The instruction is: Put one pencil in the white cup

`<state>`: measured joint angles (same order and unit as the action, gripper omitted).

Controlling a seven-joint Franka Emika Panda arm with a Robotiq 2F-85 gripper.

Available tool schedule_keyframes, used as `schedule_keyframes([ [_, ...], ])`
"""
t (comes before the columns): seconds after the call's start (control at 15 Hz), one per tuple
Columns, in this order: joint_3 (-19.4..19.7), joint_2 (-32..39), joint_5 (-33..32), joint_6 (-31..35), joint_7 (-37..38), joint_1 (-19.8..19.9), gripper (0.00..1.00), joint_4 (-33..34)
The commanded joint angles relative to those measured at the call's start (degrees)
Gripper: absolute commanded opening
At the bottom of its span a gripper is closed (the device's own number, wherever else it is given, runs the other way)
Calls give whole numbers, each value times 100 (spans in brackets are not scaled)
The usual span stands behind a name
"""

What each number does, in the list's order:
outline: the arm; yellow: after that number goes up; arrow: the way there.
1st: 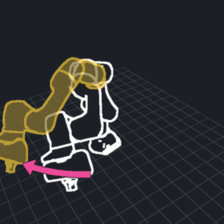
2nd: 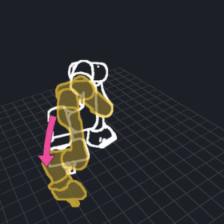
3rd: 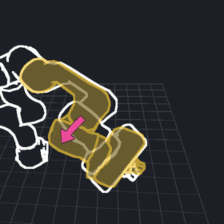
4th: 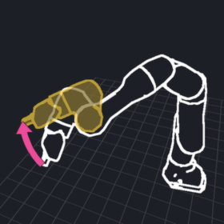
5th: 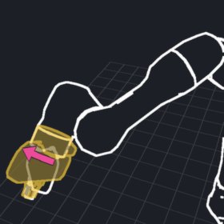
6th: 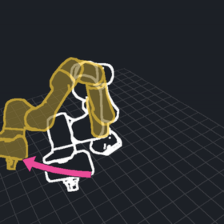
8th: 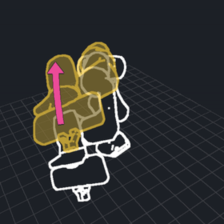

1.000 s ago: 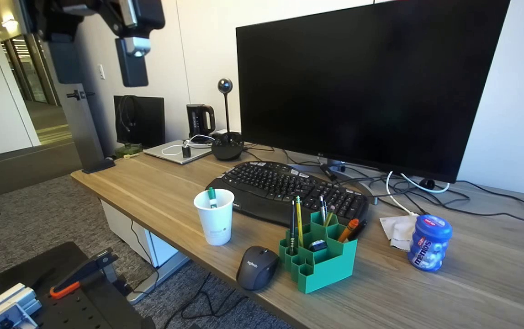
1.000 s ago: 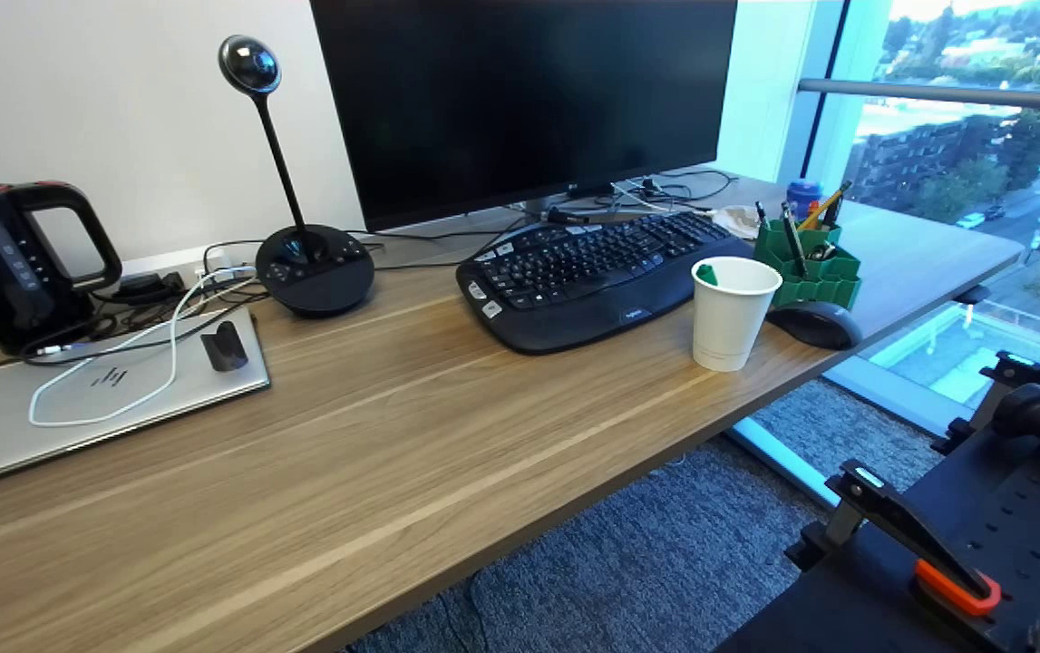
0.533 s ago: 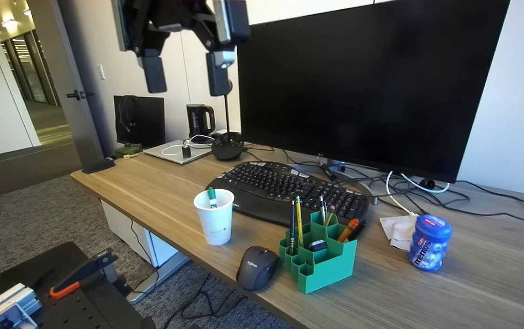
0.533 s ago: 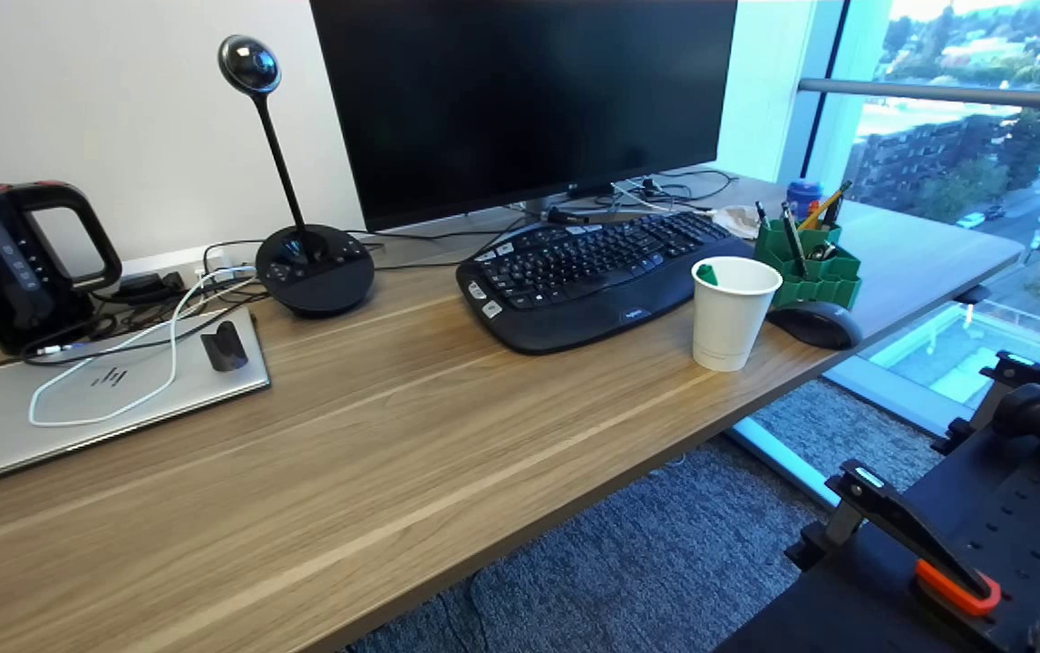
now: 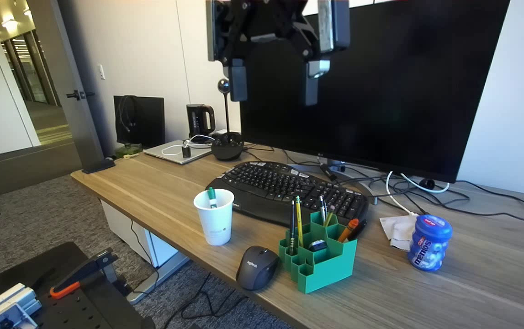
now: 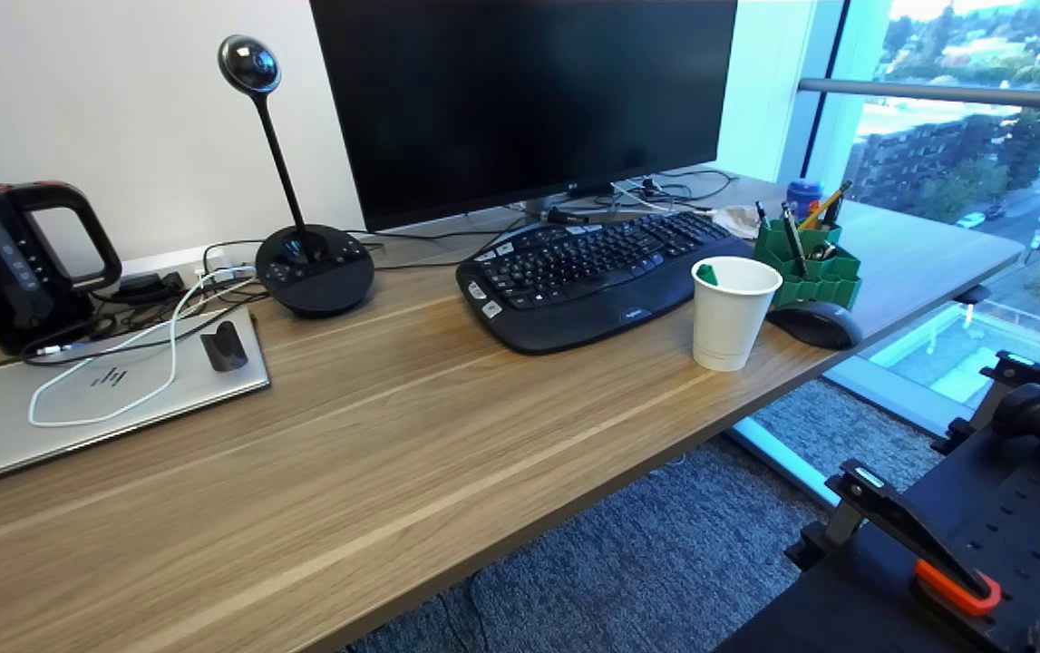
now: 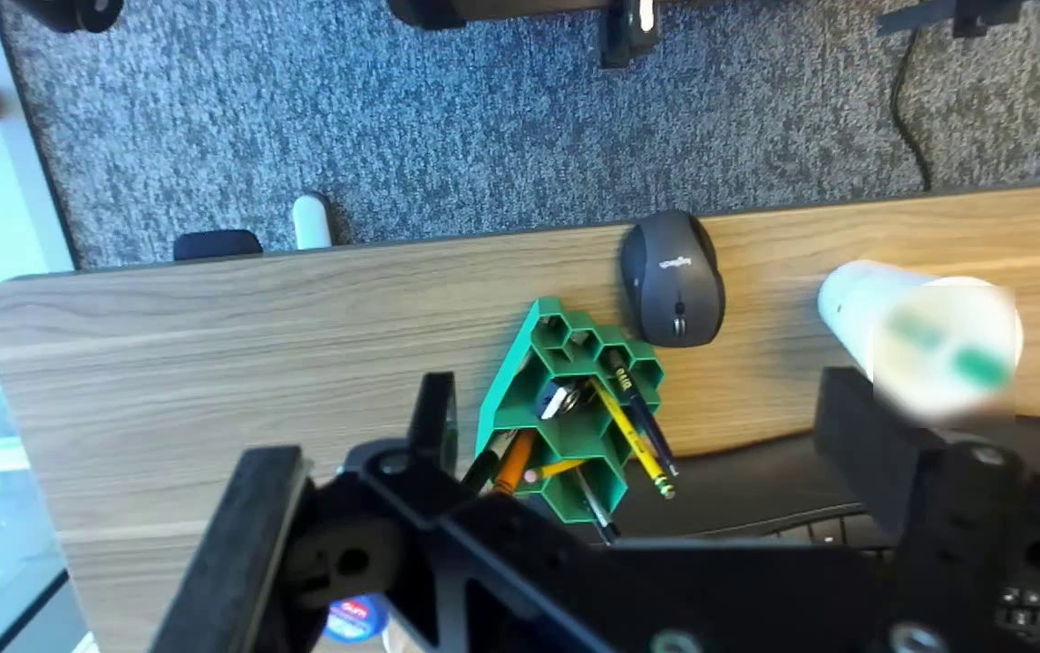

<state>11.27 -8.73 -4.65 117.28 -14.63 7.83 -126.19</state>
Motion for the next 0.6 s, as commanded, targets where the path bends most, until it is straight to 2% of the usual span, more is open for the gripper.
schedule_keyframes([
  [0.0,23,620,-16,106,327,129,100,588],
  [0.13,25,788,49,108,518,182,100,761],
  [0.33,-15,708,234,-279,491,183,100,884],
  [0.4,-9,783,73,22,482,196,100,728],
  [0.53,-14,769,136,-114,482,194,100,805],
])
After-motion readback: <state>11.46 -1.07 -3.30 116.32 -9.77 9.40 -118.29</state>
